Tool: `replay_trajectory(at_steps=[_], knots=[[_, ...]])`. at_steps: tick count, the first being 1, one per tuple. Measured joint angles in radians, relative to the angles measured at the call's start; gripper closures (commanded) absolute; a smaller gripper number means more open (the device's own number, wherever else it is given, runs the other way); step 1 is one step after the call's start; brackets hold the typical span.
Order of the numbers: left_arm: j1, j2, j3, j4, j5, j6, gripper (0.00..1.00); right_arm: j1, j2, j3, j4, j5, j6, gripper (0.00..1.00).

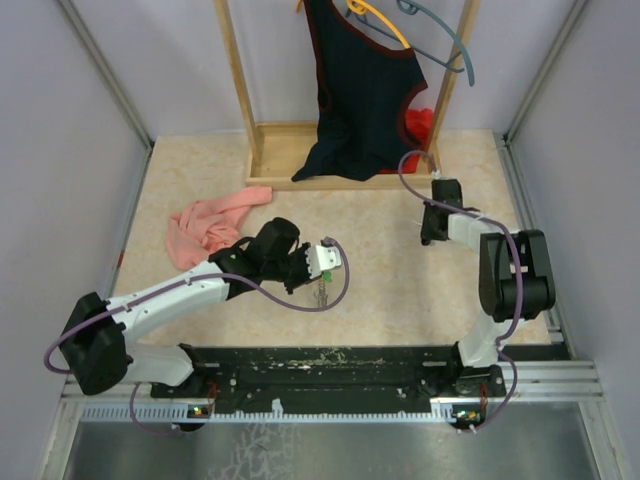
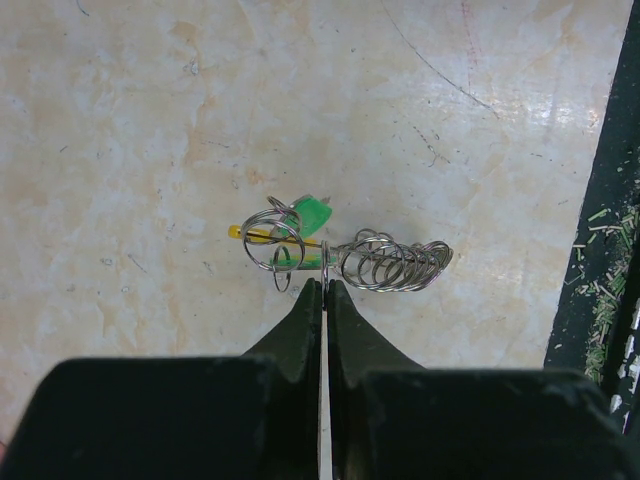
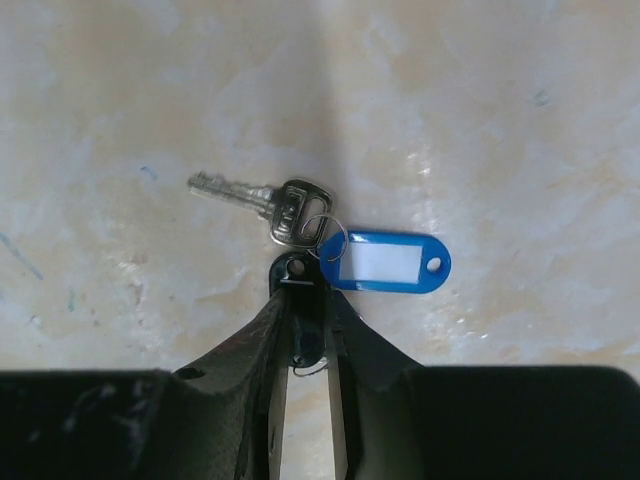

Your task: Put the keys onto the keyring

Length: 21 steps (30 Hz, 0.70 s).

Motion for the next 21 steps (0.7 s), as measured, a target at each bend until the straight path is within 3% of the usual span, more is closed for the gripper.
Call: replay_trajectory(at_steps=[14,21], knots=[[0.000,-0.005,0.000,-0.005,0.001,0.000,0.99,0.303,-0.113,-0.128,0.007,-0.094,0.229,0.79],[0.000,-0.013,0.000,-0.014,0.008,0.000,0.99,0.379,-0.170,-0.168,0.039,-0.172,0.257,0.64]])
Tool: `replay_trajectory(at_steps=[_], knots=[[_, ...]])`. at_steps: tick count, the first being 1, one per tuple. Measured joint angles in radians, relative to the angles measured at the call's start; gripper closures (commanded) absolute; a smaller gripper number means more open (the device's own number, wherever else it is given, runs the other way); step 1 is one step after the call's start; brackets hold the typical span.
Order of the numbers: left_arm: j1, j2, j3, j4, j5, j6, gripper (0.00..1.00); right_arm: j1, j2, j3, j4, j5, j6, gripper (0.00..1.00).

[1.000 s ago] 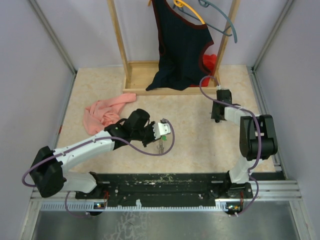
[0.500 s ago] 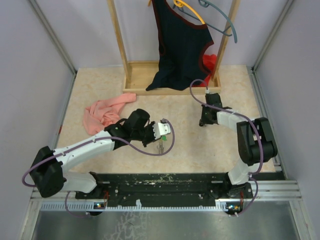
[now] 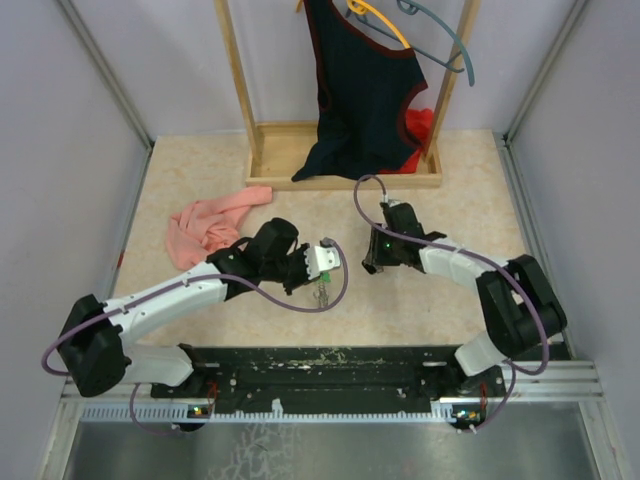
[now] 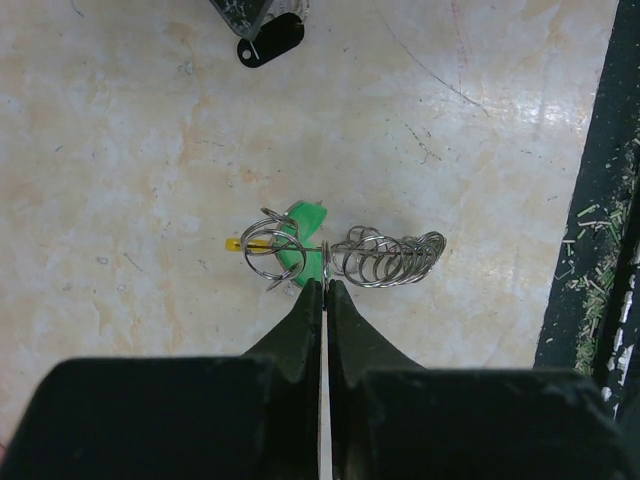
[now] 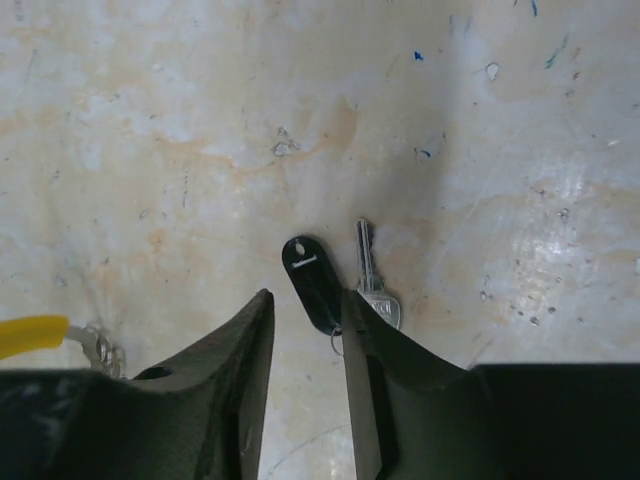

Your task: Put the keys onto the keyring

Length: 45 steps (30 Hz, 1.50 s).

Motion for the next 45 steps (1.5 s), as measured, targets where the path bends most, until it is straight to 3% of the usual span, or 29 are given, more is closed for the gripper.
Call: replay_trajectory(at_steps=[5,18,26,35,45], knots=[[0.000,-0.003,-0.002,0.008,0.016,0.000,0.99,0.000,-0.138,-0.031,0.008,-0.029,-0.085,0.57],[0.000,-0.005,-0.046,0.114,0.081,-0.016,0.99,0.002,-0.360,-0.253,0.188,-0.243,-0.296,0.55],[0.000,-0.038,-0.089,0.152,0.107,-0.015,0.99,0.002,-0.463,-0.352,0.380,-0.369,-0.370,0.61],[0.000,-0.024,-0.066,0.116,0.113,0.002,0.99,0.016,-0.509,-0.539,0.746,-0.607,-0.460,0.68],[0.000,-0.017,-0.039,0.071,0.112,0.021,0.99,0.077,-0.502,-0.536,0.856,-0.752,-0.594,0.69]])
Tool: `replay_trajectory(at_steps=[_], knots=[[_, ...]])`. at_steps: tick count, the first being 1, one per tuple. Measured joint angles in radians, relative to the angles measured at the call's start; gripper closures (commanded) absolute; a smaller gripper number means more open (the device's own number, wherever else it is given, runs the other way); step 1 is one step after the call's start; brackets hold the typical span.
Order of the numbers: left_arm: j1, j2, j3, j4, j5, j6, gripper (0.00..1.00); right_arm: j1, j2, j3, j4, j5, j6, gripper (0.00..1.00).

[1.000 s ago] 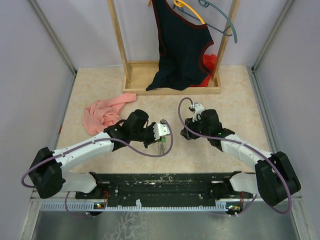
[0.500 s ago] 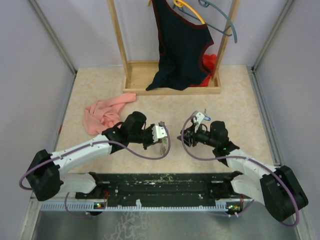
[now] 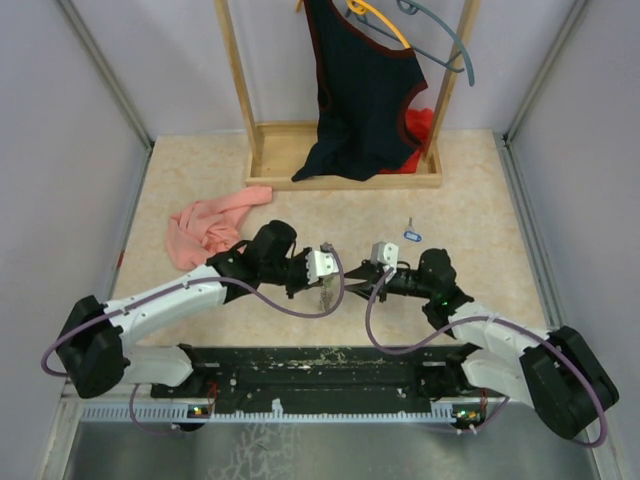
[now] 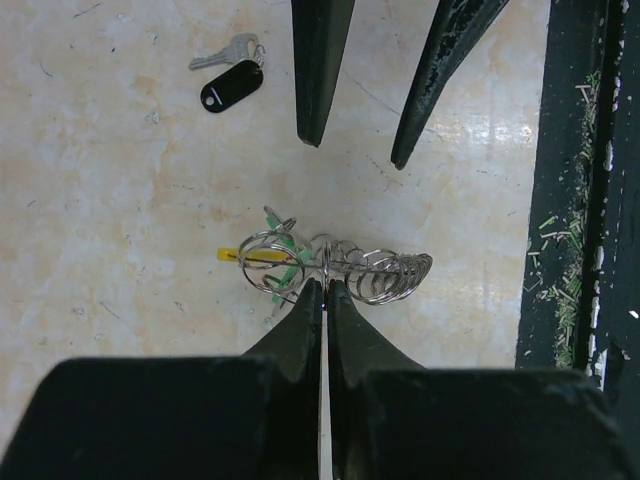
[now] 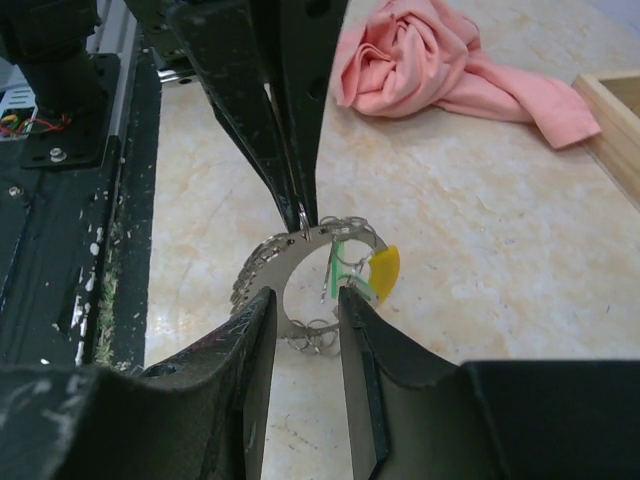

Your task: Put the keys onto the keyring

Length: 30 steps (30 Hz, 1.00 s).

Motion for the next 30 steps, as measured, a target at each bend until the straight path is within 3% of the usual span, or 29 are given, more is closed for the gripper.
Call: replay_trajectory(at_steps=[13,30], knots=[[0.000,0.032,0.019,-0.013,0.033,0.016,0.99,0.032,0.125,0.045,0.126,-0.092,-0.070,0.74],[0.000,0.013,0.014,0.007,0.084,0.016,0.99,0.036,0.204,0.045,0.269,-0.119,-0.042,0.89]])
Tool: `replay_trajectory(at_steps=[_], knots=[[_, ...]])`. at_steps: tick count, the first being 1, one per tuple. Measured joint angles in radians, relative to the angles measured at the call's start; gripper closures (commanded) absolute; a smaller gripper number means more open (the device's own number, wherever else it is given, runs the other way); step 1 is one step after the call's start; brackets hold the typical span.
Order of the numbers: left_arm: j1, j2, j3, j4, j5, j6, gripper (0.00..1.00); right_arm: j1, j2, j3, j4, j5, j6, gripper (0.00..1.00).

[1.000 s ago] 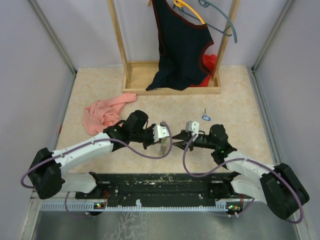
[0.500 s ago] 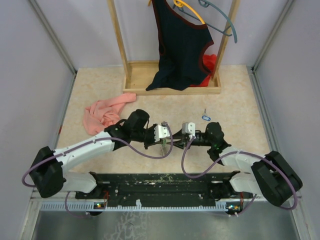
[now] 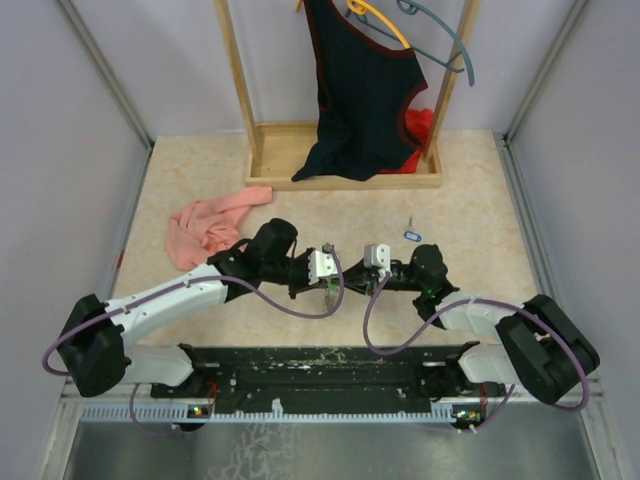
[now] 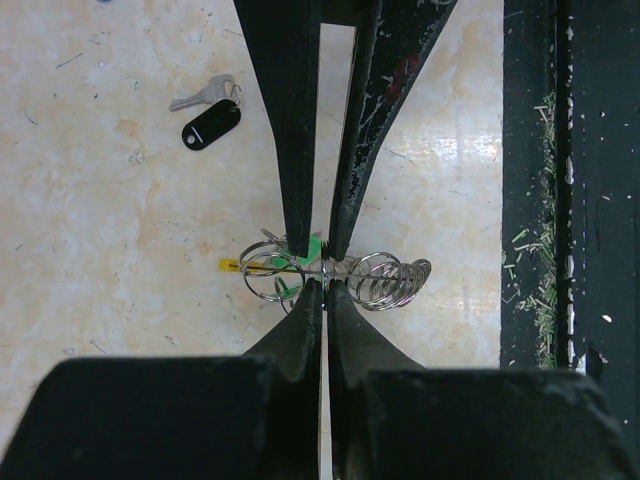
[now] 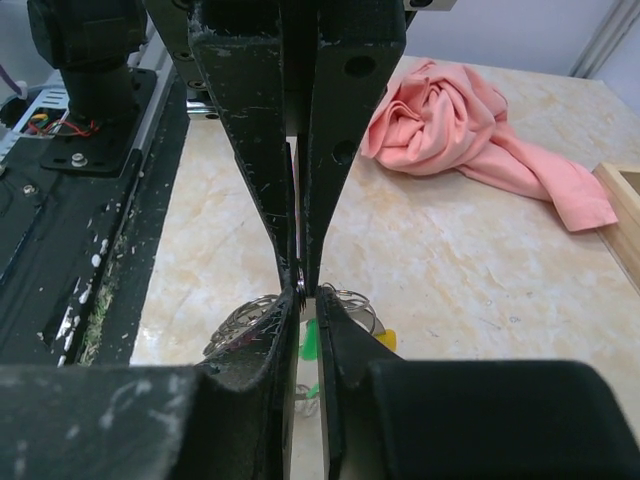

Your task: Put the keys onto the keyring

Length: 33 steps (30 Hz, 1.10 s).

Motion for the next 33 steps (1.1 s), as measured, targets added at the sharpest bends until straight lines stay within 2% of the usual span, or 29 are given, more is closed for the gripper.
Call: replay_trajectory(at_steps=[3,6,8,12,16,22,33], knots=[[0.000,0.000,-0.006,0.014,0.005,0.000,0.99,0.000,0.002,0.000,-0.001,-0.003,0.000,0.92],[0.000,0.000,-0.011,0.021,0.008,0.000,0.99,0.000,0.010,0.000,-0.002,-0.006,0.000,1.00],[0.000,0.000,-0.012,0.023,0.009,0.000,0.99,0.000,0.014,0.003,-0.003,-0.008,0.000,1.00],[0.000,-0.012,-0.043,0.056,0.008,-0.009,0.90,0.000,0.030,0.005,0.008,-0.006,0.016,1.00],[0.000,-0.093,-0.163,0.183,0.006,-0.041,0.82,0.007,0.062,0.000,0.076,0.005,0.056,1.00],[0.013,-0.237,-0.384,0.402,-0.002,-0.100,0.75,0.006,0.114,-0.026,0.218,0.028,0.130,1.00],[0.083,-0.245,-0.518,0.738,0.027,-0.234,0.72,0.006,0.133,-0.038,0.320,0.037,0.174,1.00]])
